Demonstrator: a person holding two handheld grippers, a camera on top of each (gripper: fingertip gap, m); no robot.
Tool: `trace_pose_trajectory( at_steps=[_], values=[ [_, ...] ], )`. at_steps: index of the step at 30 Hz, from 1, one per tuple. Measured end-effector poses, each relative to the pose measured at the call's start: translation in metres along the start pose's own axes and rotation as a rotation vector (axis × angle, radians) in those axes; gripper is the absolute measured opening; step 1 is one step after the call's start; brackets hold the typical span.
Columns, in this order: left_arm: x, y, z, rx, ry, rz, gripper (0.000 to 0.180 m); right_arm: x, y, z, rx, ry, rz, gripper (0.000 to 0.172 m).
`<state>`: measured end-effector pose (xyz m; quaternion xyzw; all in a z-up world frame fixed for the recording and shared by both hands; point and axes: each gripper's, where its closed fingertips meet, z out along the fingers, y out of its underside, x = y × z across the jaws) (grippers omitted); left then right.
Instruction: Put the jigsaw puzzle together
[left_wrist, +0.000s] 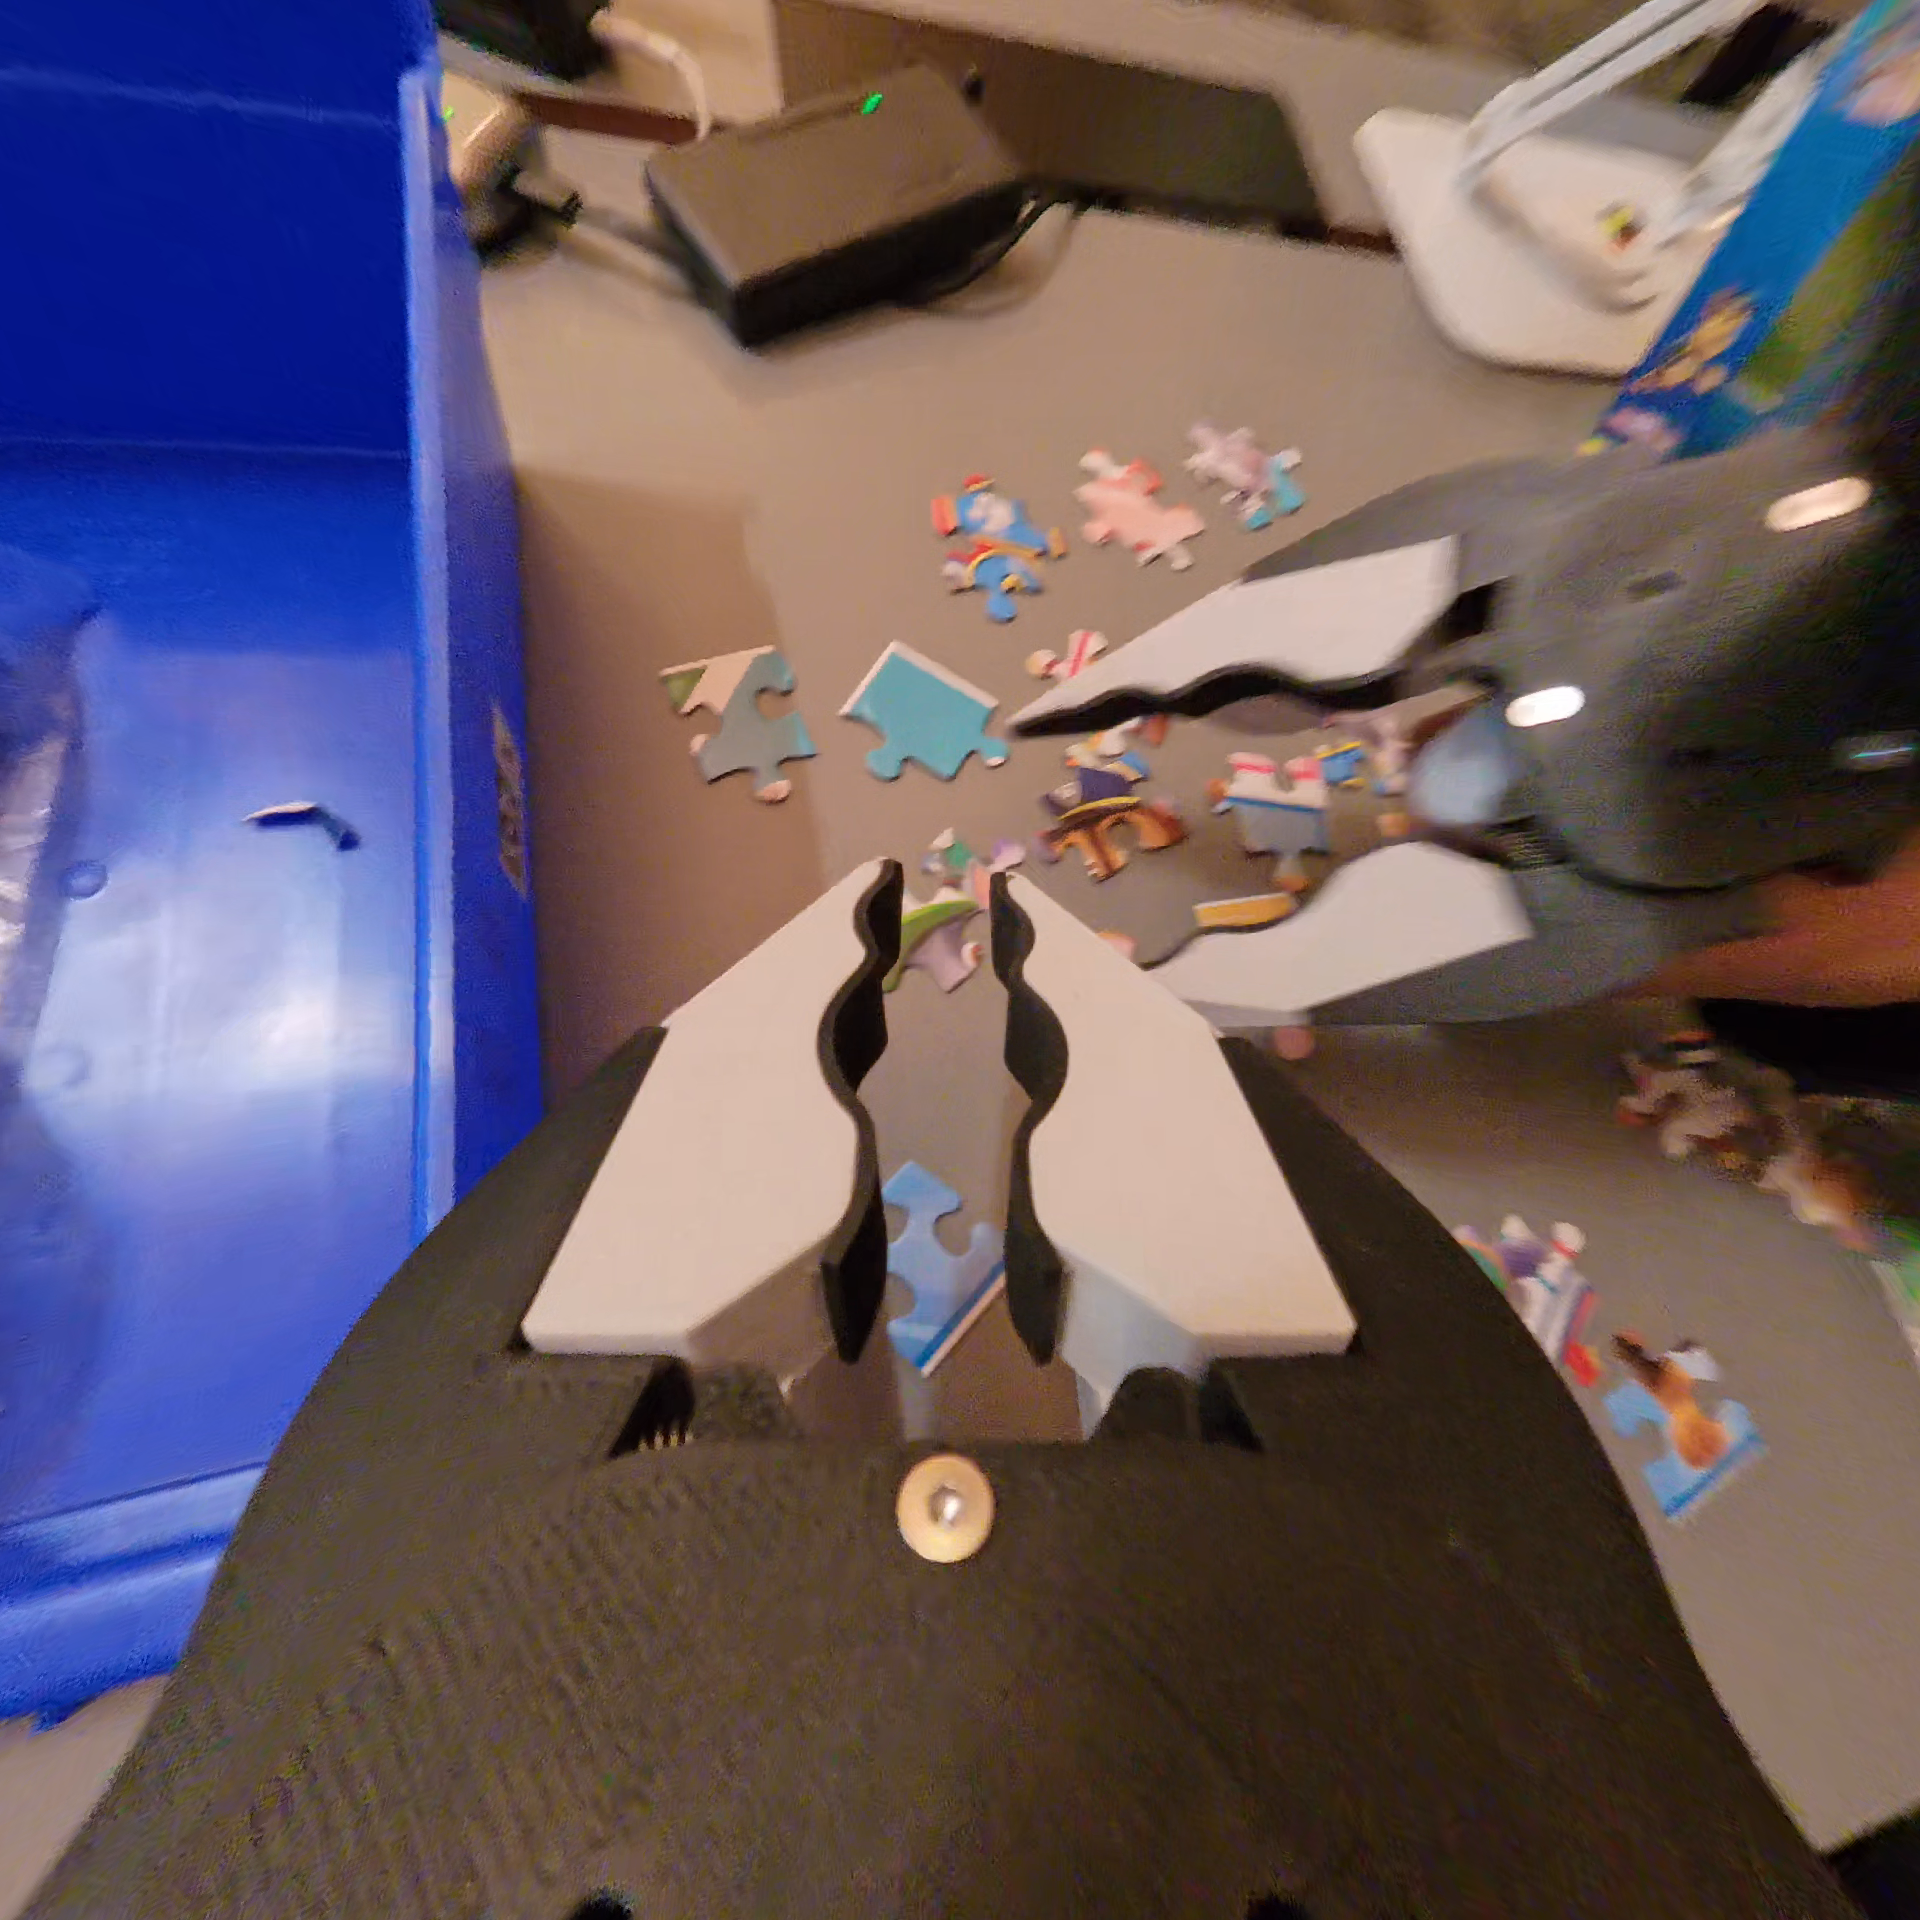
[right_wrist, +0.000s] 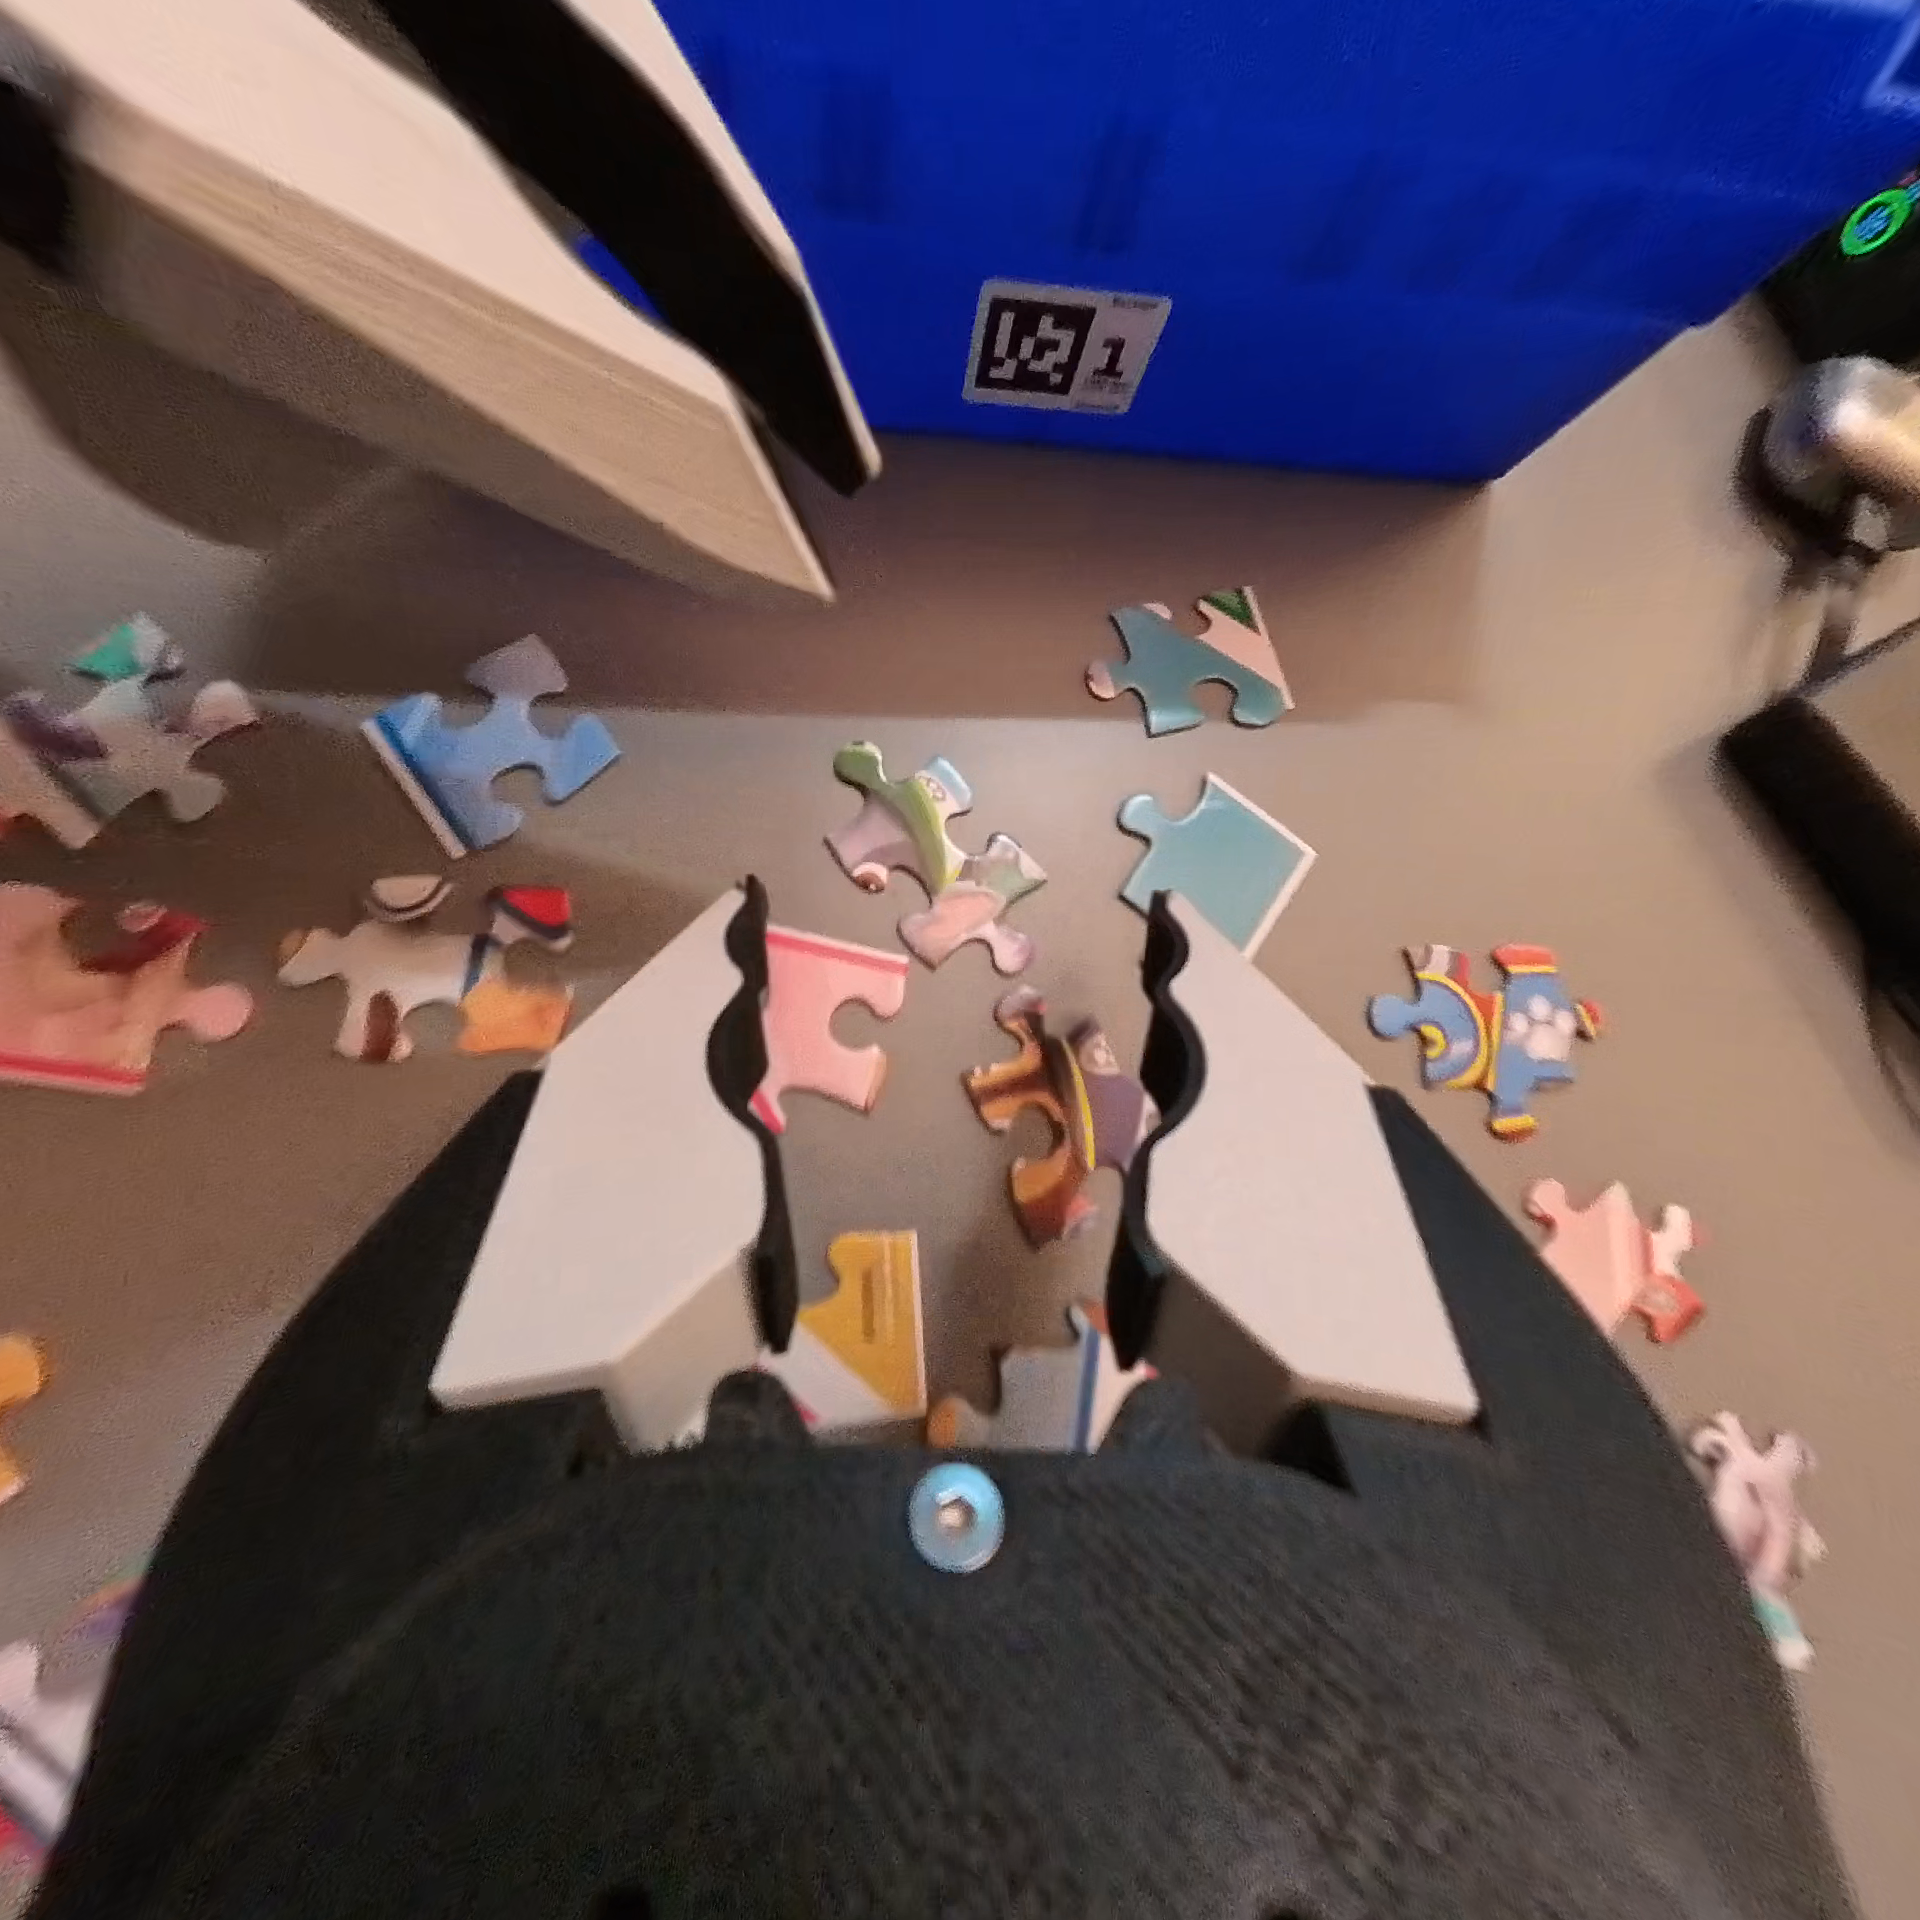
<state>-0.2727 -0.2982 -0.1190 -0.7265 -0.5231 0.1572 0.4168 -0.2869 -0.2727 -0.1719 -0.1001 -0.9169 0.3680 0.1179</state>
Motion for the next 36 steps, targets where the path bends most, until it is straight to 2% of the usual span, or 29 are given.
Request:
trace_pose_trajectory(
  at_steps=[6, 10, 16, 17, 22, 24, 28, 32, 33, 36],
  values=[
    [0.004, -0.019, -0.021, 0.114, 0.084, -0.037, 0.014, -0.003, 0.000, 0.026, -0.033, -0.046, 0.113, 0.066],
    [-0.003, -0.021, -0.027, 0.143, 0.098, -0.070, 0.014, -0.004, 0.001, 0.025, -0.042, -0.049, 0.151, 0.047],
    [-0.002, -0.022, -0.029, 0.147, 0.108, -0.069, 0.014, -0.010, 0.001, 0.023, -0.043, -0.062, 0.138, 0.038],
    [-0.001, -0.022, -0.029, 0.145, 0.106, -0.060, 0.014, -0.012, 0.000, 0.023, -0.039, -0.070, 0.127, 0.014],
    [0.004, -0.025, -0.032, 0.152, 0.103, -0.039, 0.014, -0.015, 0.001, 0.021, -0.049, -0.059, 0.069, 0.013],
    [0.004, -0.025, -0.032, 0.154, 0.104, -0.041, 0.014, -0.018, 0.001, 0.021, -0.053, -0.059, 0.038, 0.000],
    [0.003, -0.024, -0.030, 0.147, 0.102, -0.043, 0.014, -0.017, -0.001, 0.019, -0.058, -0.051, 0.019, 0.001],
    [0.002, -0.025, -0.032, 0.158, 0.104, -0.047, 0.014, -0.008, -0.004, 0.019, -0.044, -0.033, 0.058, 0.047],
    [0.002, -0.026, -0.032, 0.161, 0.107, -0.048, 0.014, -0.007, -0.001, 0.022, -0.062, -0.040, 0.061, 0.052],
    [0.003, -0.026, -0.032, 0.164, 0.113, -0.046, 0.013, -0.013, -0.001, 0.026, -0.065, -0.106, 0.096, 0.047]
  ],
)
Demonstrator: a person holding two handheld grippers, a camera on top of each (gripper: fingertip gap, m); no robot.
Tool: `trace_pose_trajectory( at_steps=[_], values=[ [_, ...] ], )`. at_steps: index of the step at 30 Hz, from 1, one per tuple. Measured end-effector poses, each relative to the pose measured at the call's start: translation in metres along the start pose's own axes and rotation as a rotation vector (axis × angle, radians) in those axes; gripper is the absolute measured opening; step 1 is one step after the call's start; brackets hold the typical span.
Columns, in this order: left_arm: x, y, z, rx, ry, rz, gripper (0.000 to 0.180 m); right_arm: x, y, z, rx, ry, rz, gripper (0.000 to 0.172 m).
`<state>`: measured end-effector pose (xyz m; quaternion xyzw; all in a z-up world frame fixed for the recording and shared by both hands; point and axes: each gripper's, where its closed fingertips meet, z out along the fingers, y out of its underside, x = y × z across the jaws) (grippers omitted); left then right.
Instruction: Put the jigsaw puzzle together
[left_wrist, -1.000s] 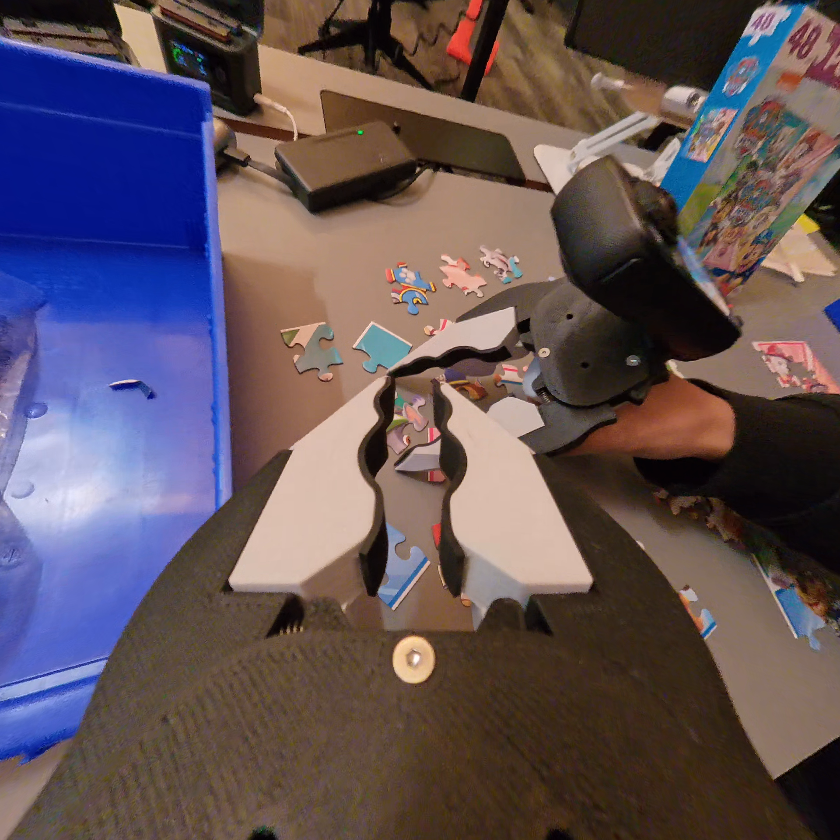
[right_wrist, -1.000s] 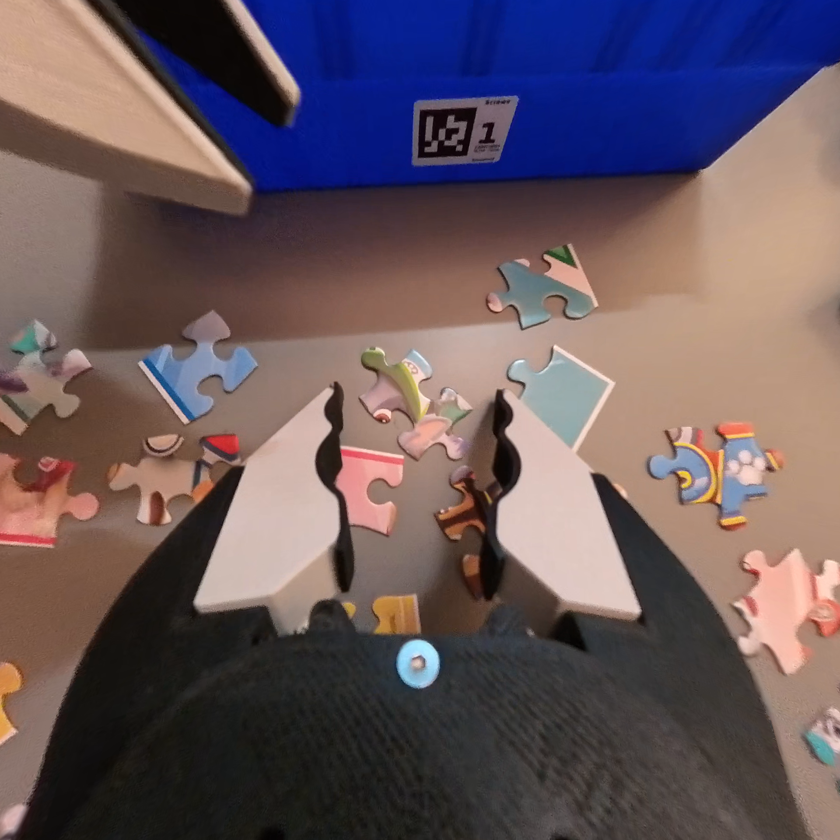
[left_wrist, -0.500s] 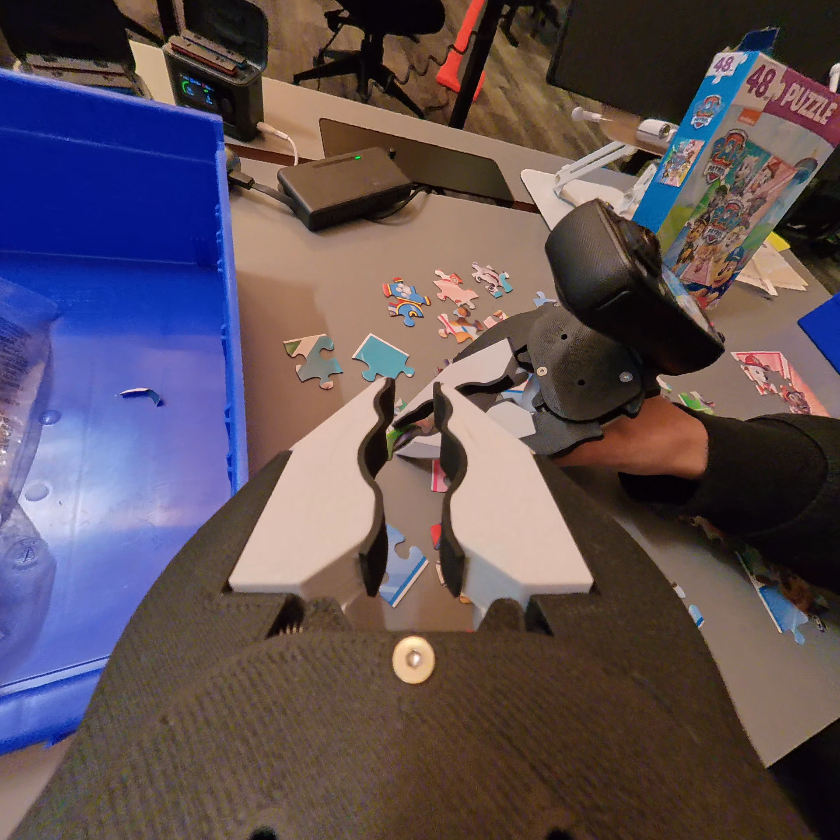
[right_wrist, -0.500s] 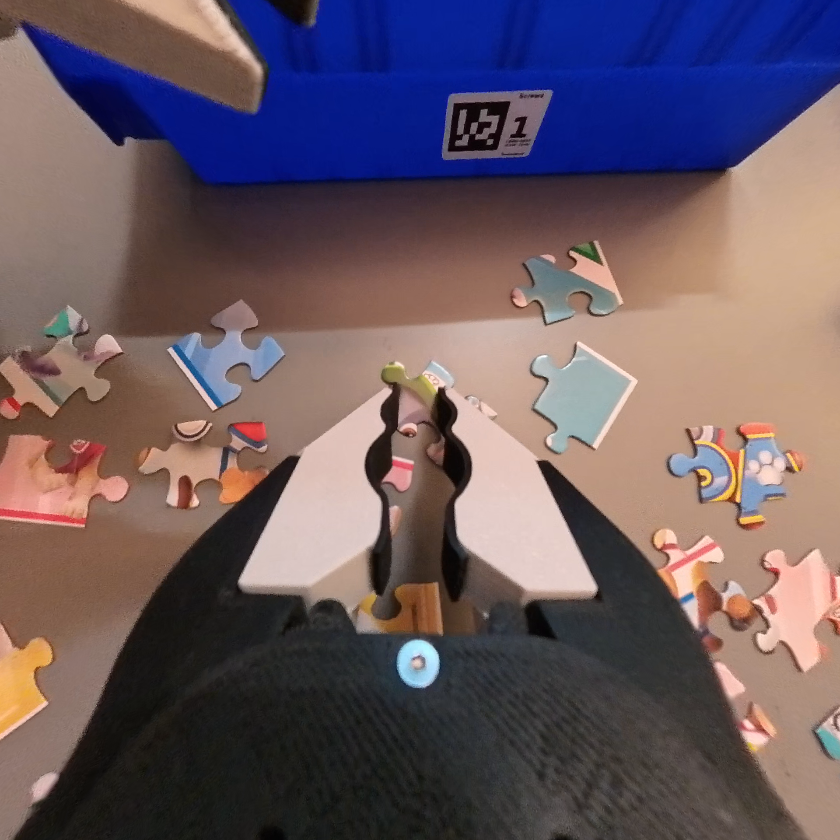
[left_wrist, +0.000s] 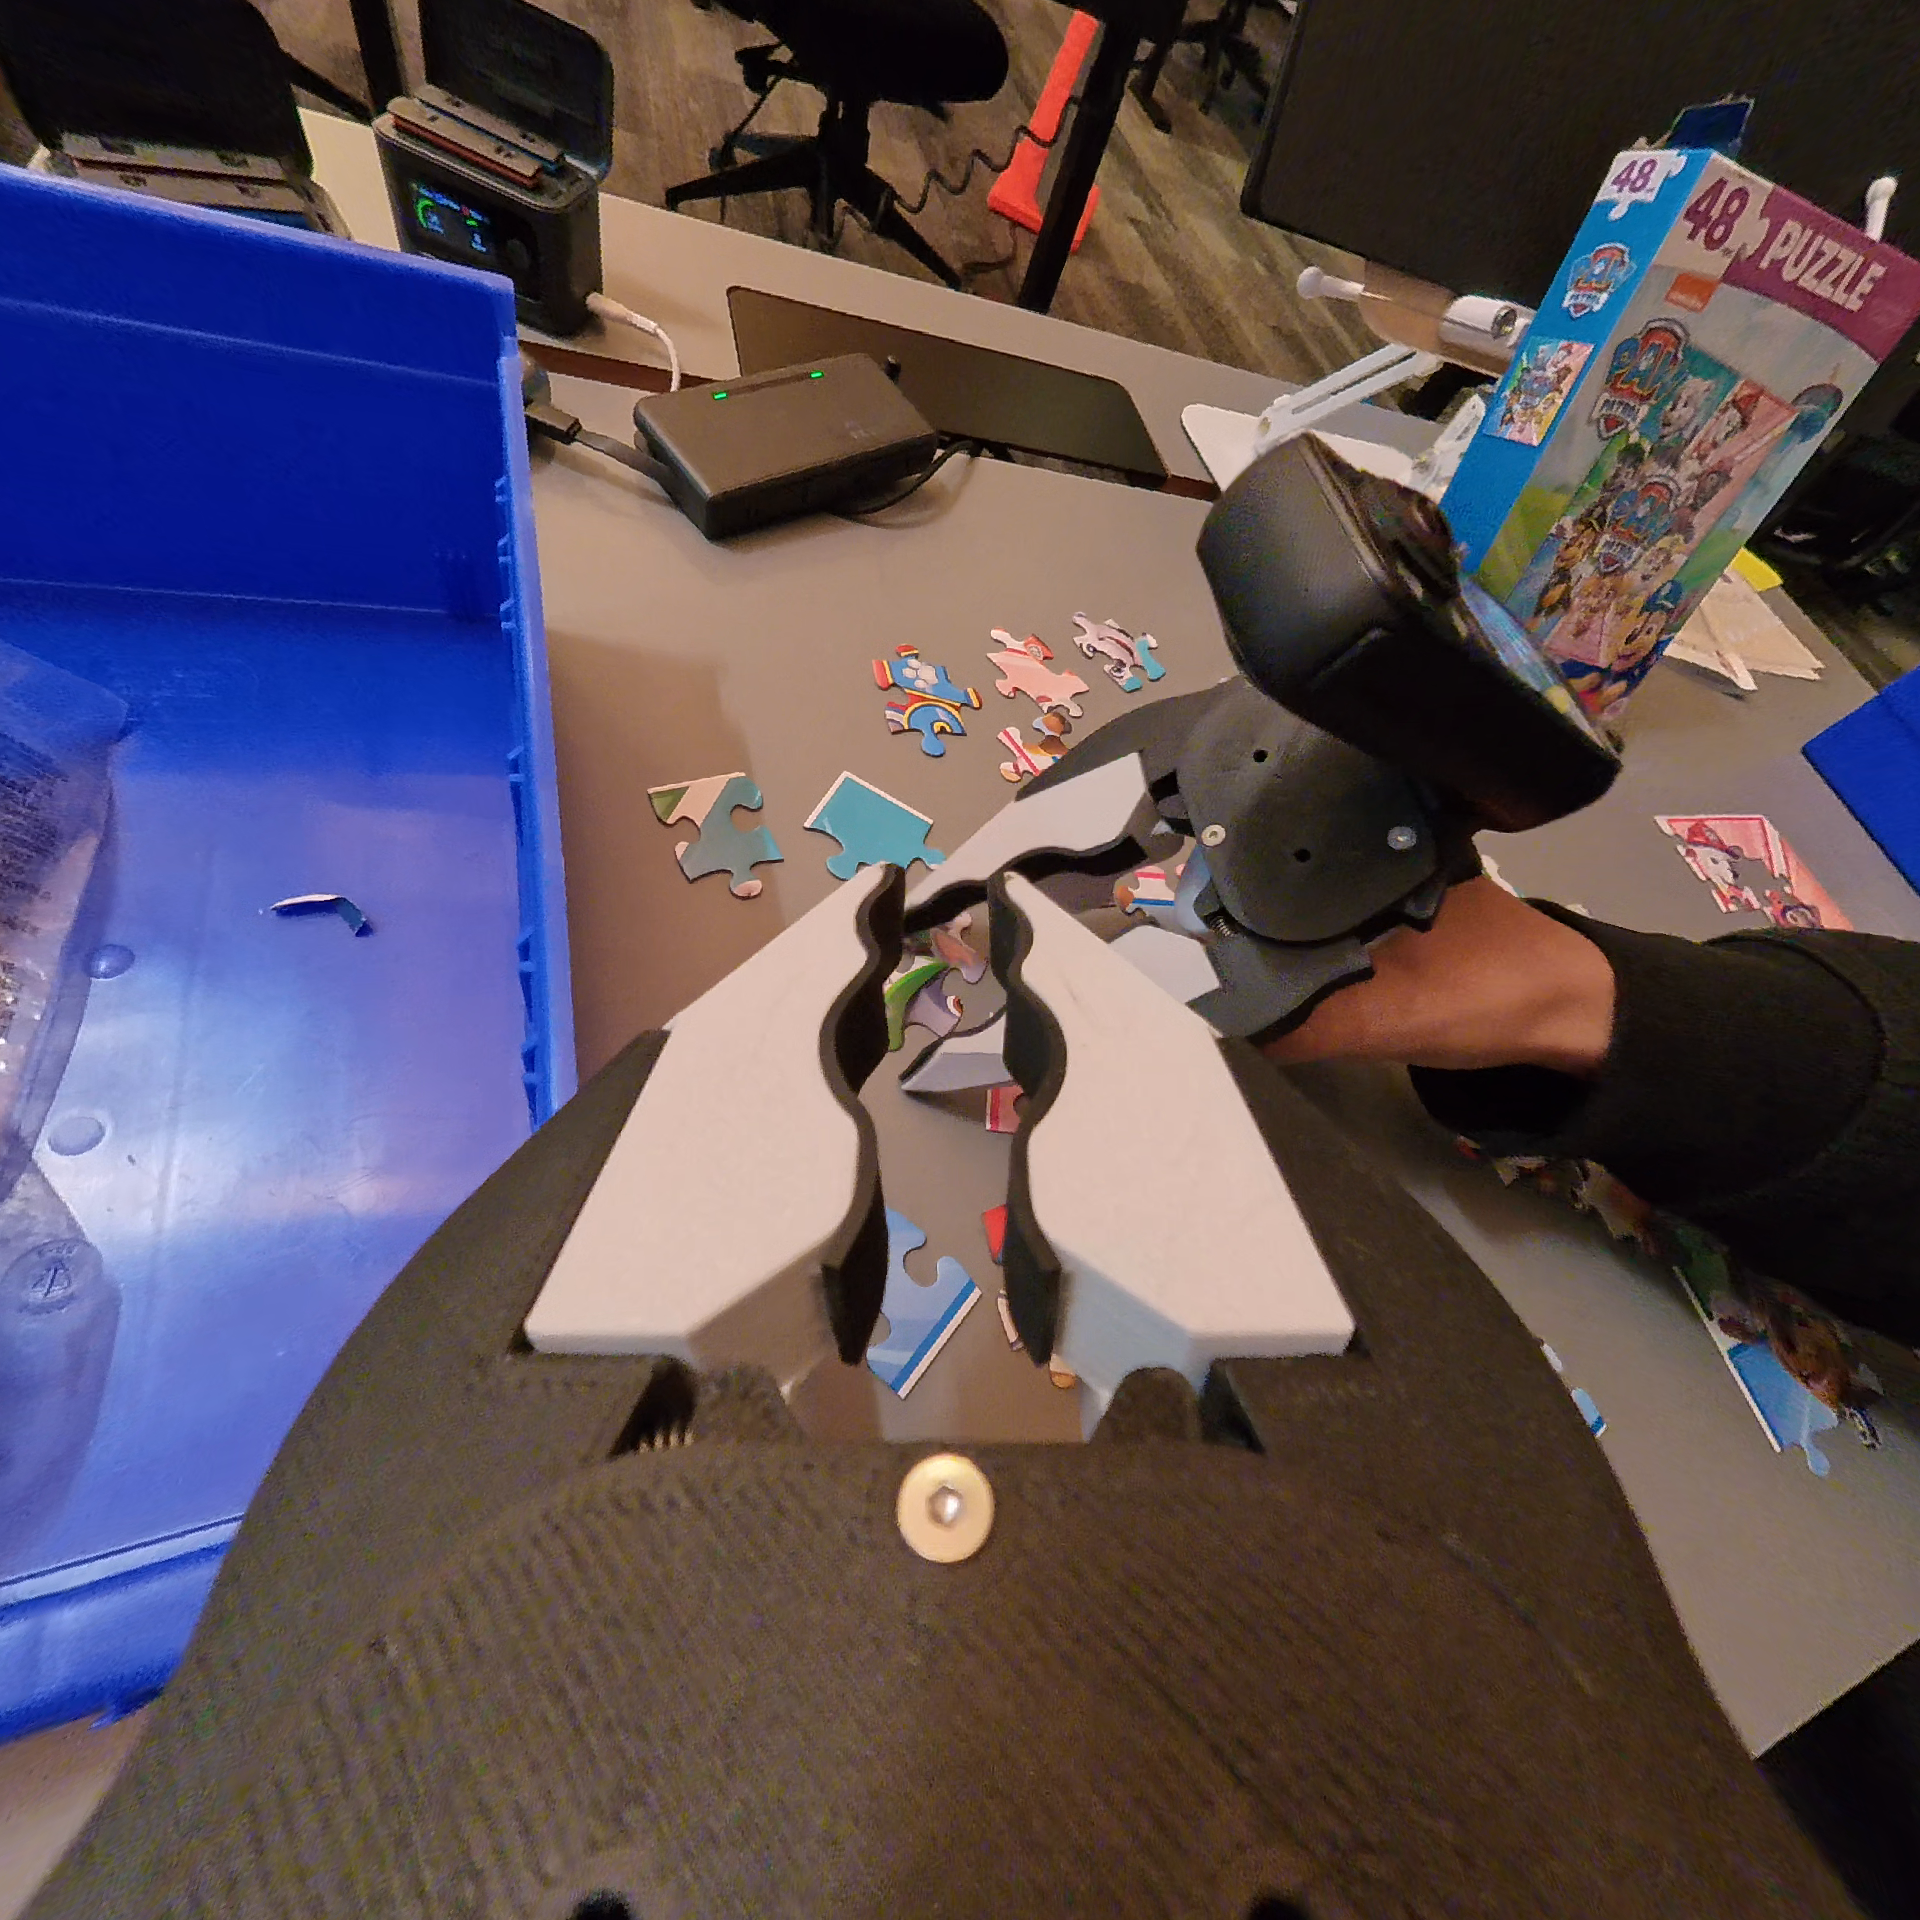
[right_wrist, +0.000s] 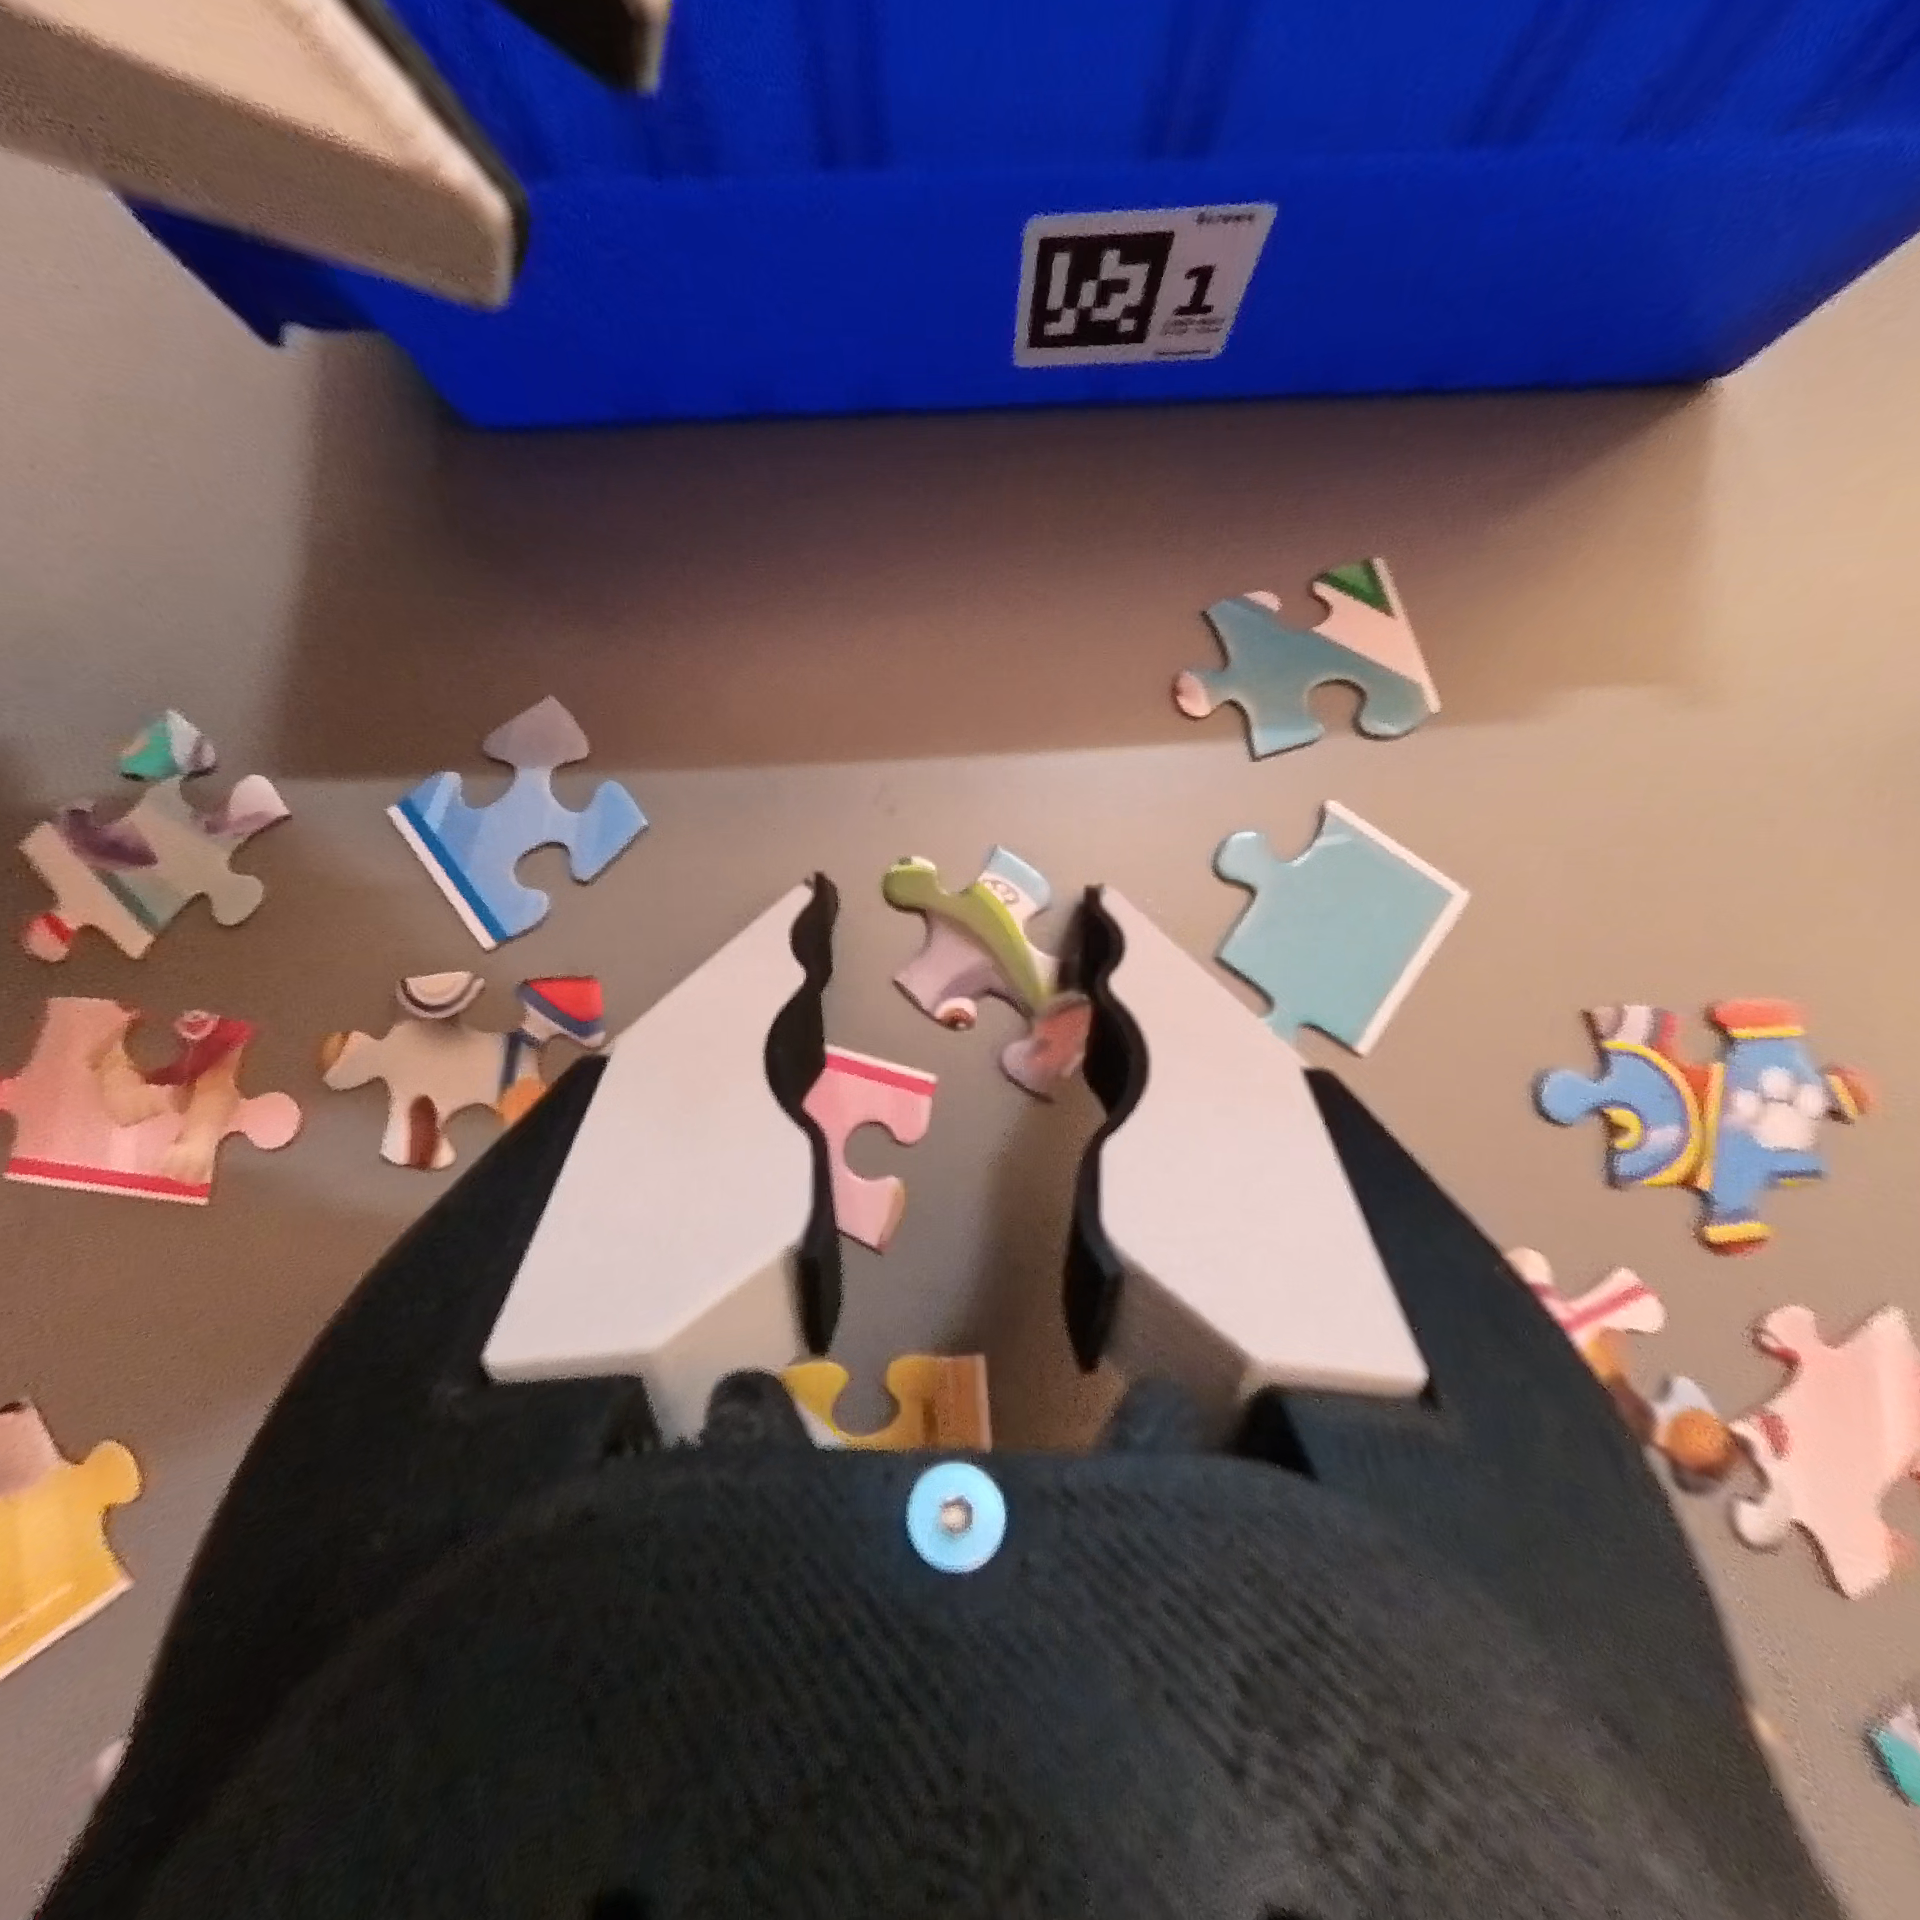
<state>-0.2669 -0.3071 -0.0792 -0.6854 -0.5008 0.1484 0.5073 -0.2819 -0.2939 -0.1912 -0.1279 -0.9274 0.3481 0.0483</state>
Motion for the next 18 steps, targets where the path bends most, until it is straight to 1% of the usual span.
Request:
trace_pose_trajectory(
  at_steps=[1, 2, 6, 11, 12, 14, 16, 17, 18],
  values=[
    [0.000, 0.000, 0.000, -0.001, 0.001, 0.001, 0.013, -0.002, -0.001, 0.001, -0.002, -0.008, -0.007, 0.046],
    [0.000, 0.000, 0.000, -0.001, 0.001, 0.002, 0.013, -0.004, -0.001, 0.001, -0.007, -0.015, -0.026, 0.041],
    [0.001, 0.000, 0.001, 0.003, 0.006, 0.001, 0.013, -0.017, -0.004, 0.004, -0.007, -0.040, -0.072, 0.000],
    [-0.001, 0.000, -0.001, 0.003, 0.001, 0.002, 0.013, -0.016, -0.005, 0.004, -0.009, -0.020, -0.097, 0.000],
    [-0.001, -0.001, -0.001, 0.005, 0.001, 0.001, 0.013, -0.016, -0.005, 0.002, -0.014, -0.019, -0.098, 0.005],
    [-0.002, -0.001, -0.002, 0.007, 0.001, 0.000, 0.013, -0.015, -0.009, -0.005, 0.003, -0.015, -0.089, 0.023],
    [-0.003, 0.000, -0.002, 0.008, 0.000, -0.003, 0.013, -0.015, -0.013, -0.013, 0.026, -0.015, -0.068, 0.033],
    [-0.004, 0.000, -0.002, 0.009, 0.001, -0.005, 0.013, -0.015, -0.011, -0.015, 0.025, -0.011, -0.060, 0.037],
    [-0.004, -0.001, -0.002, 0.012, 0.002, -0.007, 0.013, -0.012, -0.006, -0.016, 0.001, 0.017, -0.059, 0.044]
  ],
)
